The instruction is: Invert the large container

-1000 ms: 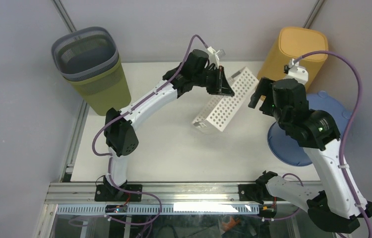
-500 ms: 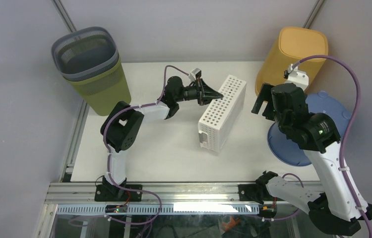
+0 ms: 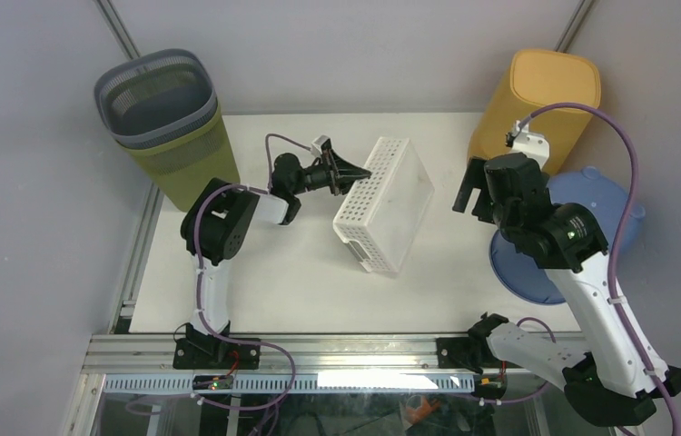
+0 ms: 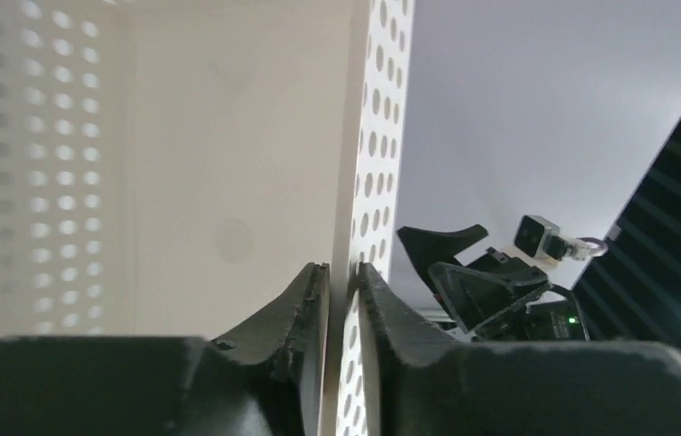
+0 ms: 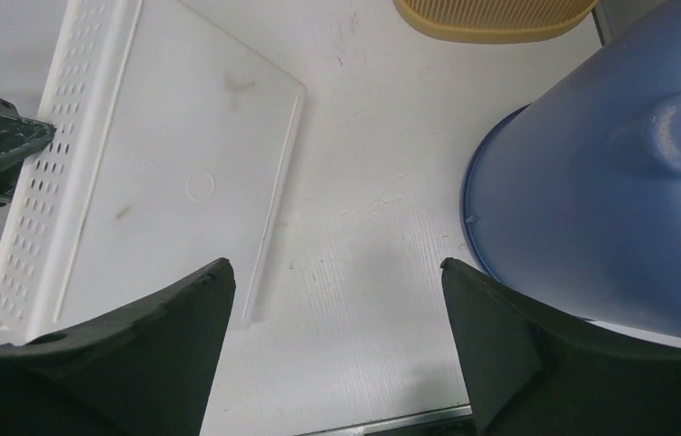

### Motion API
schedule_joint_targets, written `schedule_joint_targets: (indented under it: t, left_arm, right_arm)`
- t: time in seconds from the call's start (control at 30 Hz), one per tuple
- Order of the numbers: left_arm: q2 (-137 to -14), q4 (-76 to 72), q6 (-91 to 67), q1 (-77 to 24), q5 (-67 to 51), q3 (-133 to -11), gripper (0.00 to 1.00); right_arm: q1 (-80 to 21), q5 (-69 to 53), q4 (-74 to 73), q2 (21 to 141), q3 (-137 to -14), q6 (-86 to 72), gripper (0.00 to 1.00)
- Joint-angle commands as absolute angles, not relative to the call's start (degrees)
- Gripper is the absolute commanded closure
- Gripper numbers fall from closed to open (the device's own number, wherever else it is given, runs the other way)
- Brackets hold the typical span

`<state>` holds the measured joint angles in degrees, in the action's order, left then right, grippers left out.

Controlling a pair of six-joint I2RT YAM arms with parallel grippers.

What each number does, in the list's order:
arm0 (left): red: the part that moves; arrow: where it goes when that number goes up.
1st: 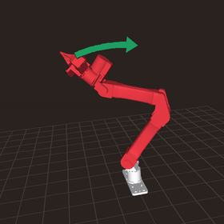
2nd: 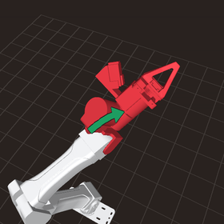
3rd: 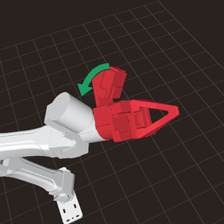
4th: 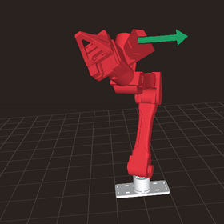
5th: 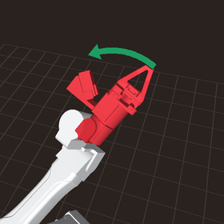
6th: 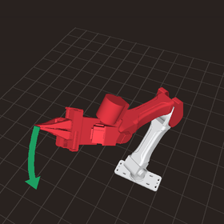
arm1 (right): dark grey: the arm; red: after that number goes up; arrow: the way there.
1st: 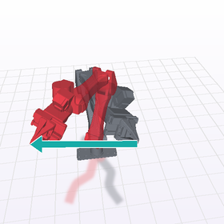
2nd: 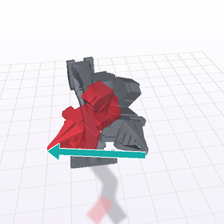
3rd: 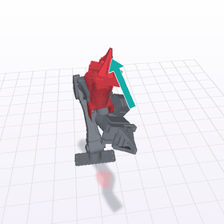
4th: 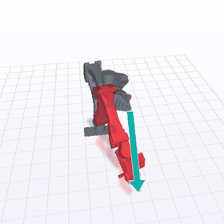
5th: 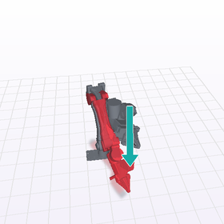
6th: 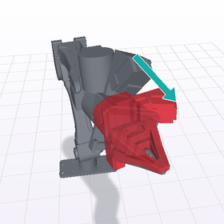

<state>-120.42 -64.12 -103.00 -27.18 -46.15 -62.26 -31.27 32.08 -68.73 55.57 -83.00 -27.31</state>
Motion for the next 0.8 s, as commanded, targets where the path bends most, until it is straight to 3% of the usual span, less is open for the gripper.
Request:
schedule_joint_targets:
  t: [0.0,0.1,0.23,0.37,0.53,0.6,0.77]
  left_arm:
    - [-119.83,-58.58,-93.59,-25.01,-49.53,-60.97,0.7]
    - [-117.28,-40.1,-77.88,-23.01,-48.81,-62.54,0.51]
    - [-114.23,-14.11,-59.21,-21.98,-43.34,-70.02,0.37]
    - [-112.53,5.79,-46.08,-21.88,-34.55,-77.48,0.32]
    - [-109.7,18.28,-36.68,-21.99,-22.24,-82.81,0.27]
    - [-108.59,22.04,-33.11,-22.33,-17.33,-84.29,0.19]
    - [-104.94,27.89,-27.76,-22.78,-8.3,-85.68,0.17]
  right_arm:
    - [-31.11,31.57,-65.2,55.46,-82.93,-26.98,0.12]
    - [-31.11,31.26,-64.89,55.5,-82.21,-26.9,0.12]
    - [-31.07,30.2,-64.42,55.9,-81.25,-26.81,0.12]
    - [-31.12,26.62,-63.08,56.99,-79.84,-26.28,0.12]
    - [-31.22,15.56,-59.68,59.58,-76.15,-25.54,0.13]
    - [-32.15,9.87,-55.99,60.73,-73.31,-26.79,0.14]
    - [-43.28,7.69,-48.87,65.34,-68.75,-32.48,0.14]
